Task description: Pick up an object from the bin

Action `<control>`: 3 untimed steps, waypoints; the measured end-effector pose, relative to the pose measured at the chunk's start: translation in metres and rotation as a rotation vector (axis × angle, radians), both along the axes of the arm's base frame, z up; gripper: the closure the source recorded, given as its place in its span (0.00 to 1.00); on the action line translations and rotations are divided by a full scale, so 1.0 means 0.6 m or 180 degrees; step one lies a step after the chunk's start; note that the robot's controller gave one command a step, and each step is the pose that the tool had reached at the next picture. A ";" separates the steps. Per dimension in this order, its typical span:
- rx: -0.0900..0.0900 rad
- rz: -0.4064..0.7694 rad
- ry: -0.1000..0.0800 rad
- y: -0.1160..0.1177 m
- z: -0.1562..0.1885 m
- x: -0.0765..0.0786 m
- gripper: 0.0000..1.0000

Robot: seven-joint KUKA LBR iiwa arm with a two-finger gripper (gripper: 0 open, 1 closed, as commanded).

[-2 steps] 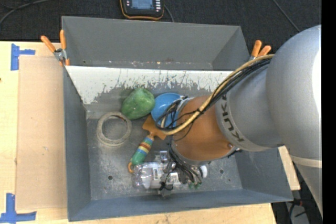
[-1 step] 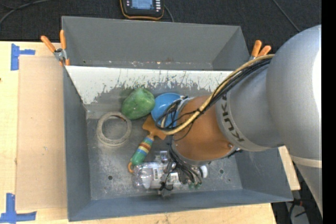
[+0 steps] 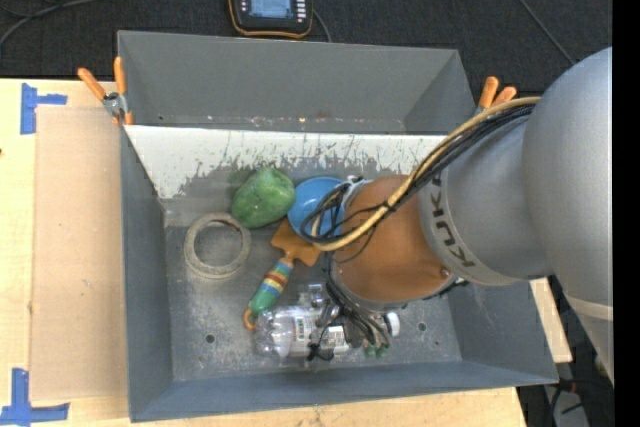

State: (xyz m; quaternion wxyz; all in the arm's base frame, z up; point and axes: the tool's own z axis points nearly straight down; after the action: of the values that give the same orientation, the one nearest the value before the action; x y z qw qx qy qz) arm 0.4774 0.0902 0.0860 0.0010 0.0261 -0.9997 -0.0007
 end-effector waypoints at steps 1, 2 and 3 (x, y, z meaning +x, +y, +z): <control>0.0002 -0.0001 -0.0004 0.000 0.021 0.001 1.00; 0.0002 -0.0005 0.0001 0.000 0.050 0.000 1.00; 0.0003 -0.0008 0.0003 0.000 0.059 0.000 1.00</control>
Offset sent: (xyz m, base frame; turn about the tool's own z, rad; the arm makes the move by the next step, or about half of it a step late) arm 0.0005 0.0000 0.0390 0.0002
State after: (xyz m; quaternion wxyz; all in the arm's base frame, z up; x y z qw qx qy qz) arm 0.4772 0.0901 0.1215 0.0016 0.0249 -0.9997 -0.0012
